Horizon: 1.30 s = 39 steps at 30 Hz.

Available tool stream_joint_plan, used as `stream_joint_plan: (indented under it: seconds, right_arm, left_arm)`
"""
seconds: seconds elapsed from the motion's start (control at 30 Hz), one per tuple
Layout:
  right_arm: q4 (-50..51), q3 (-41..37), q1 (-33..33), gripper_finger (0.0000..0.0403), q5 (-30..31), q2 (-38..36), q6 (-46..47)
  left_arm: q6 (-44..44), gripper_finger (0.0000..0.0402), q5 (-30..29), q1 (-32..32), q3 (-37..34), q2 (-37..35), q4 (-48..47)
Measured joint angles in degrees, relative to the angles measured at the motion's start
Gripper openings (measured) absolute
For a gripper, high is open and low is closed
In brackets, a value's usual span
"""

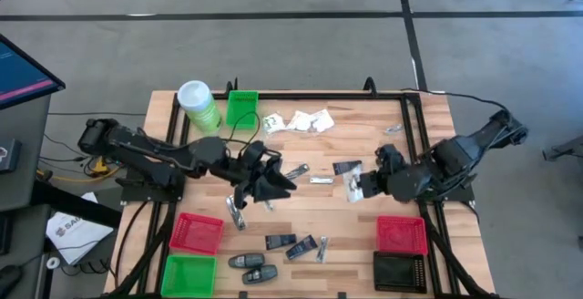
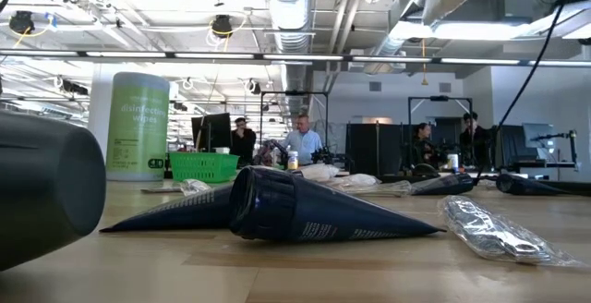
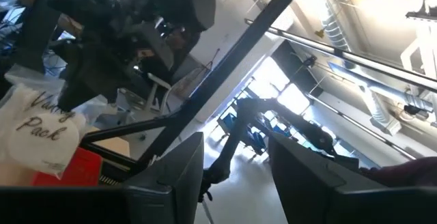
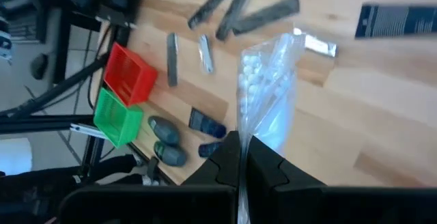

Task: Pick & Place Travel size toiletries
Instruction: Put the cotton pack into the right red bin

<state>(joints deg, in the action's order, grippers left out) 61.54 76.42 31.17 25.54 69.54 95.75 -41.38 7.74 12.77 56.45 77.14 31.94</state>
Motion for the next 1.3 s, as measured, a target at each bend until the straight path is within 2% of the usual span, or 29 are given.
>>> stream_joint_plan:
  seconds: [0.47, 0.83, 1.3]
  right_arm:
    - [8.6, 0.0, 10.7, 0.0000, -0.1, 2.9, 13.2]
    - [19.1, 0.0, 22.8, 0.0000, 0.3, 3.5, 28.5]
    - [20.4, -0.1, 27.1, 0.0000, -4.0, 12.0, 31.4]
  left_arm:
    - [2.6, 0.0159, -13.7, 5.2, 0.0, 0.0, 0.0]
    - [3.7, 0.0159, -22.3, 7.0, 0.0, 0.3, 0.1]
    - [4.1, 0.0159, -31.5, 12.0, 0.0, 0.3, 0.0]
